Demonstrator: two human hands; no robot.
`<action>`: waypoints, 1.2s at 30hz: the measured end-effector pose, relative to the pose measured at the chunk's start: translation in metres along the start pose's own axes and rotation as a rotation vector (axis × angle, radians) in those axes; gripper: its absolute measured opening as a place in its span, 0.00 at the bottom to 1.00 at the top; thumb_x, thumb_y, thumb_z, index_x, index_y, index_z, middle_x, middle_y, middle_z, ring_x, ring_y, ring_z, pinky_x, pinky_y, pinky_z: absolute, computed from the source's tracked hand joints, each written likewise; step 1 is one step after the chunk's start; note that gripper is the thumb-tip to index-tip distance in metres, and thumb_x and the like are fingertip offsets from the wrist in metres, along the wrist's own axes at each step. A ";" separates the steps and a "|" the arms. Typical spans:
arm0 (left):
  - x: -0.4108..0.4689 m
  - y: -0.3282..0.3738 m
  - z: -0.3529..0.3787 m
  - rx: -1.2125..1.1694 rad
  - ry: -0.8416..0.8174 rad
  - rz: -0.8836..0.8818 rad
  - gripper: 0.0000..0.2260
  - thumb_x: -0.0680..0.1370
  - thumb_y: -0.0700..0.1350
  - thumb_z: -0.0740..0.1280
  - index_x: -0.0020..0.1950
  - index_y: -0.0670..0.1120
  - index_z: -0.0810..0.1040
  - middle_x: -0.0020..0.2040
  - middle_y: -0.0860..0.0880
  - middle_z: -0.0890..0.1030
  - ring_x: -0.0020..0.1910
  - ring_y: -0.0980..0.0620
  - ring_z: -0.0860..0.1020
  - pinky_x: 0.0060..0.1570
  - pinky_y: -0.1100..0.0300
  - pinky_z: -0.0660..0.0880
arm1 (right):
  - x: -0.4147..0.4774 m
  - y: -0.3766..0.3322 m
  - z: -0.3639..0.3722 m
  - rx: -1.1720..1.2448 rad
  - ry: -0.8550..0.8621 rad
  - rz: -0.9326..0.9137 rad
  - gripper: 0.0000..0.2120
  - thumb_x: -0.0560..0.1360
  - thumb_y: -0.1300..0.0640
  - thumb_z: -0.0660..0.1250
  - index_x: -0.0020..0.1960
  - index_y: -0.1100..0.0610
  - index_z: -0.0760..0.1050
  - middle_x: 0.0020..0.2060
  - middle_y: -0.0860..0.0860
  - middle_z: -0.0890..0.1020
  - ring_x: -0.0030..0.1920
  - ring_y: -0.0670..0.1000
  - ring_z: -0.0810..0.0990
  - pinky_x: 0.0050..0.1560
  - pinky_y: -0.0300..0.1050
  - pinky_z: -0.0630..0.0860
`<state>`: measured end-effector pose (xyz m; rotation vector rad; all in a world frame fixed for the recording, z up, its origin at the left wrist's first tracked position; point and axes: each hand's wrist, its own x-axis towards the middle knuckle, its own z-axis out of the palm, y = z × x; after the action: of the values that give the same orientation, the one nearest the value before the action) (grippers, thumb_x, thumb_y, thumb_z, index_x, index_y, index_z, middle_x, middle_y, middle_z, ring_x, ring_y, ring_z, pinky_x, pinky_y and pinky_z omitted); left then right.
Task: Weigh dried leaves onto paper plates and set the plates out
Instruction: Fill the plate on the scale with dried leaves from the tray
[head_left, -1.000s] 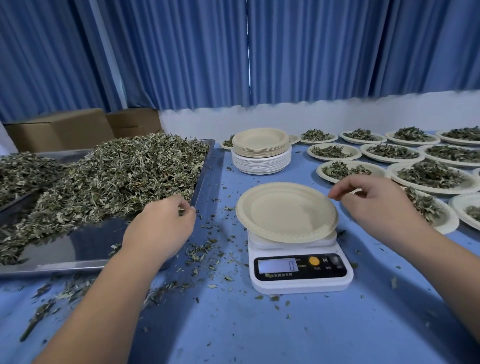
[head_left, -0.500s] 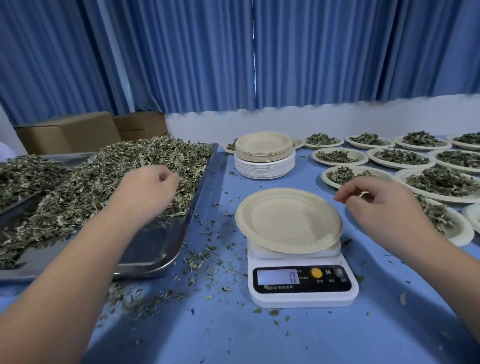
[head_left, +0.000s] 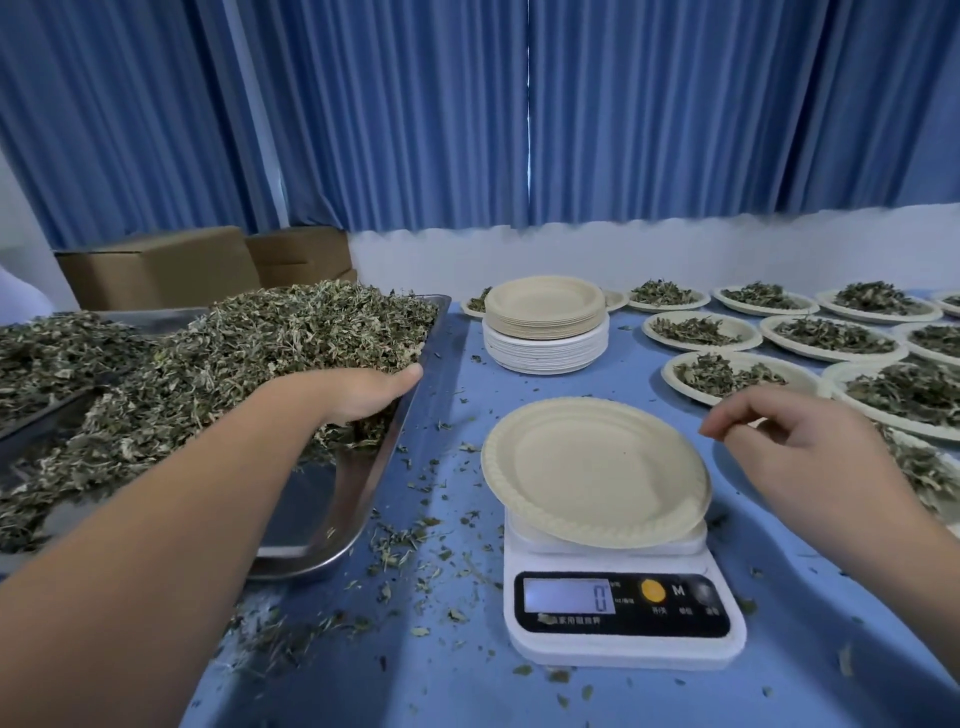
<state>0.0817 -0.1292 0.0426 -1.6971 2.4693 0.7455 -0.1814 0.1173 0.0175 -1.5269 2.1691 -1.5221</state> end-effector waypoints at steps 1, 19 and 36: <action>-0.001 -0.001 -0.002 0.006 -0.018 -0.026 0.42 0.72 0.73 0.43 0.78 0.49 0.59 0.79 0.47 0.58 0.76 0.44 0.60 0.73 0.44 0.59 | 0.001 0.001 0.000 -0.003 -0.001 0.004 0.16 0.72 0.69 0.63 0.35 0.51 0.80 0.19 0.44 0.71 0.19 0.46 0.65 0.18 0.32 0.58; -0.008 -0.029 -0.003 0.021 0.323 0.077 0.38 0.74 0.70 0.41 0.63 0.49 0.78 0.66 0.44 0.76 0.65 0.42 0.73 0.69 0.46 0.64 | -0.003 -0.004 -0.001 -0.027 -0.013 -0.018 0.15 0.72 0.69 0.63 0.36 0.52 0.80 0.21 0.41 0.73 0.20 0.45 0.67 0.19 0.32 0.61; -0.053 -0.023 0.024 0.191 0.146 0.212 0.42 0.70 0.71 0.40 0.76 0.49 0.64 0.76 0.48 0.65 0.73 0.48 0.65 0.73 0.51 0.59 | -0.004 -0.004 -0.003 -0.009 -0.039 -0.008 0.15 0.71 0.69 0.62 0.35 0.53 0.79 0.19 0.41 0.72 0.20 0.44 0.67 0.20 0.32 0.61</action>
<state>0.1181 -0.0803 0.0294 -1.4904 2.7486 0.3944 -0.1787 0.1225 0.0206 -1.5563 2.1548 -1.4741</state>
